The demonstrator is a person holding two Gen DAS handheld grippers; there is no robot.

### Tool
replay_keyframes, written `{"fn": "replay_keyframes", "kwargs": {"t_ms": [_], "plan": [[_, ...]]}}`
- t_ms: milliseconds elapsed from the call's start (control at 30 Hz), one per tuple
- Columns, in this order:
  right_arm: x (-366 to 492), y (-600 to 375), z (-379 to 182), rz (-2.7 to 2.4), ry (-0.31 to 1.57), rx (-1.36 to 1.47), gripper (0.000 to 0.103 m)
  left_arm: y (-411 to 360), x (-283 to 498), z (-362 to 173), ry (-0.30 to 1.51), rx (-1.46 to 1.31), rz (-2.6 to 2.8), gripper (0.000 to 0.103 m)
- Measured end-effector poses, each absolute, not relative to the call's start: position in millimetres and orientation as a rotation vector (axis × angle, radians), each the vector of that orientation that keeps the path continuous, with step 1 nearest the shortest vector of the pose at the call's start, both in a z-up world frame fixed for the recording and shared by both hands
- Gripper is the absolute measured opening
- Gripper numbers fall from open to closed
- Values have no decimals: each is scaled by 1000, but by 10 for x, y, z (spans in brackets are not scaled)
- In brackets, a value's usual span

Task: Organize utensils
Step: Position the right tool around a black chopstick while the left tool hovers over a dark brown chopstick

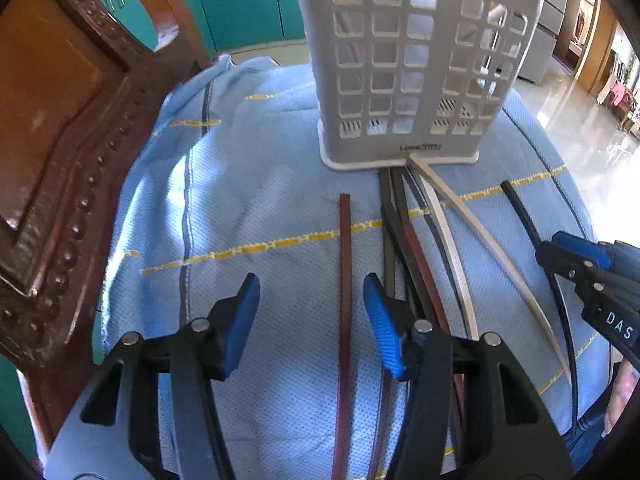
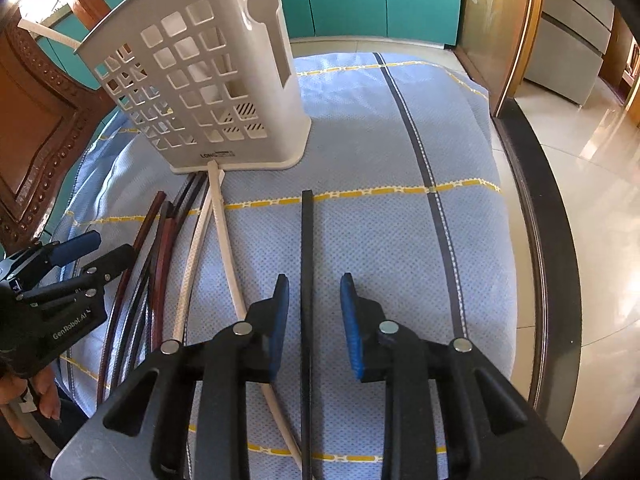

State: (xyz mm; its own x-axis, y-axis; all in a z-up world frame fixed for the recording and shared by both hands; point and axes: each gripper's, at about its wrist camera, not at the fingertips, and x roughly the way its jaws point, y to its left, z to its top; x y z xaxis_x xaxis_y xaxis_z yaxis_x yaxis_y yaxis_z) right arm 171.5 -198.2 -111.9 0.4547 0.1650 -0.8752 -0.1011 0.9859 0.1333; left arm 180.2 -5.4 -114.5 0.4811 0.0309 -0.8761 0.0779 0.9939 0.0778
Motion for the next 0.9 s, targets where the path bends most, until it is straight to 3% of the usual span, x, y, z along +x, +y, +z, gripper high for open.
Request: {"fn": "replay_keyframes", "kwargs": {"t_ms": [900], "plan": [[1708,-1802,-1155,124,1057,-93,29,-36,1885,-1284,1110,85,-34,59]]}}
